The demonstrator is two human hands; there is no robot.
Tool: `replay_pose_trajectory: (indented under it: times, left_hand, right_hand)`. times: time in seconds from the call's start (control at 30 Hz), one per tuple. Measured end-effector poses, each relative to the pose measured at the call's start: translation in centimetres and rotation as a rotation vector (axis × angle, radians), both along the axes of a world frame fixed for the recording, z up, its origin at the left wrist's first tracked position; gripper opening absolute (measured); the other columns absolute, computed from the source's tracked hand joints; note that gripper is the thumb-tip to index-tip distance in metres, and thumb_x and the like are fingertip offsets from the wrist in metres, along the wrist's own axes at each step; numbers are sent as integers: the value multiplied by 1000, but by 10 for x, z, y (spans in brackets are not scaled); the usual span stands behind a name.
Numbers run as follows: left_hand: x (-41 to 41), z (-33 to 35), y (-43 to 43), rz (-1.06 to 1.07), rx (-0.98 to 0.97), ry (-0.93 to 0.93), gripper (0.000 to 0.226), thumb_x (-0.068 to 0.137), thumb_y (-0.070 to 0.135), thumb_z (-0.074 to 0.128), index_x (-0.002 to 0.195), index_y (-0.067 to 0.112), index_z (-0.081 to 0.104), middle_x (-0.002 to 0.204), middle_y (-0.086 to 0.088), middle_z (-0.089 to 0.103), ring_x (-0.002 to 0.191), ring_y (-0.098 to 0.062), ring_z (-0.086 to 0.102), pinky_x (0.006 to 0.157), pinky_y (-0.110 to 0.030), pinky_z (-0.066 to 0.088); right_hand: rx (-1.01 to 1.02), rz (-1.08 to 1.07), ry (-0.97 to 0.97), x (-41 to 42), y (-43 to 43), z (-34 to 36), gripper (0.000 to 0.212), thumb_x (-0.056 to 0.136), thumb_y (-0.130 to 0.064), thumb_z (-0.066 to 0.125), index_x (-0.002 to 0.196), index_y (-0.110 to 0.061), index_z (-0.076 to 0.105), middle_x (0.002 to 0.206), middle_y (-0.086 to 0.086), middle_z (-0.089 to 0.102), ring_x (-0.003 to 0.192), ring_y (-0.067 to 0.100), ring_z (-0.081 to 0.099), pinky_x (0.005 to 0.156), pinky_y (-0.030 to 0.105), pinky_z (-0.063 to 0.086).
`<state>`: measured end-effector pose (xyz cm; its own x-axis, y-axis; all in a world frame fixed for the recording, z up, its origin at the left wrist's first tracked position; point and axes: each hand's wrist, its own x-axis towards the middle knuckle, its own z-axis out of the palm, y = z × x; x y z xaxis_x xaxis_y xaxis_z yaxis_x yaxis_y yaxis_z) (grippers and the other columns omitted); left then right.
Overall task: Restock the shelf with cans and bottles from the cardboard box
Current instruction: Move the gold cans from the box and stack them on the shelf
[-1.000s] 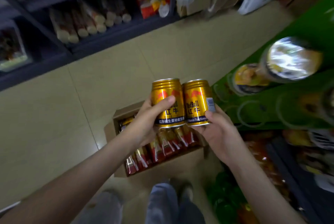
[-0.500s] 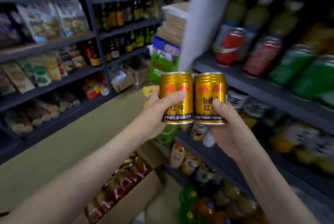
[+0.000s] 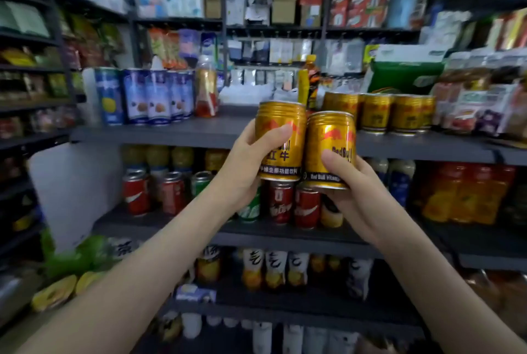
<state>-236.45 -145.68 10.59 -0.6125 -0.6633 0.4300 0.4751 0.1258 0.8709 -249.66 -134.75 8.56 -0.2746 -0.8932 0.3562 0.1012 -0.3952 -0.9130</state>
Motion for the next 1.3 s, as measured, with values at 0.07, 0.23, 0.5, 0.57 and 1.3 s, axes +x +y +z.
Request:
replay_pose_trajectory:
  times: [0.07,0.23,0.5,0.57,1.3]
  left_hand:
    - [-26,14,-1,-48,-50,-34,33,74,24,68,106,16,63,93,-3,73,81,-17,70,67,-28,56]
    - [-80,42,-23,-43,-218,-130,35,68,33,68,102,24,65,94,3,74,89,-14,70,76,-28,55]
    - [-150,68,-73,17,-299,-220,48,62,39,75,107,25,64,103,7,72,97,-10,67,85,-28,50]
    - [-166,69,-78,5,-307,-259,47,69,37,75,112,27,62,107,9,69,97,-6,64,77,-22,46]
    - [-218,52,-99,98,-236,-443,96,15,65,86,99,24,67,94,7,75,99,-14,65,82,-29,46]
  right_hand:
    - [10,-41,16,-26,5,12,48,85,-29,61,131,-17,52,121,4,67,112,23,64,91,38,53]
    - [72,-288,118,-99,0,41,55,73,-36,69,124,-20,57,111,-1,71,103,18,67,82,31,53]
    - [256,-751,357,-234,1,68,54,77,-33,77,123,-16,53,114,5,65,102,19,62,94,36,48]
    - [328,-818,400,-265,-3,69,47,79,-32,76,118,-17,53,110,6,64,100,21,62,93,39,50]
    - [303,-630,586,-359,-37,92,46,83,-11,71,123,-13,47,108,4,63,96,14,62,74,22,48]
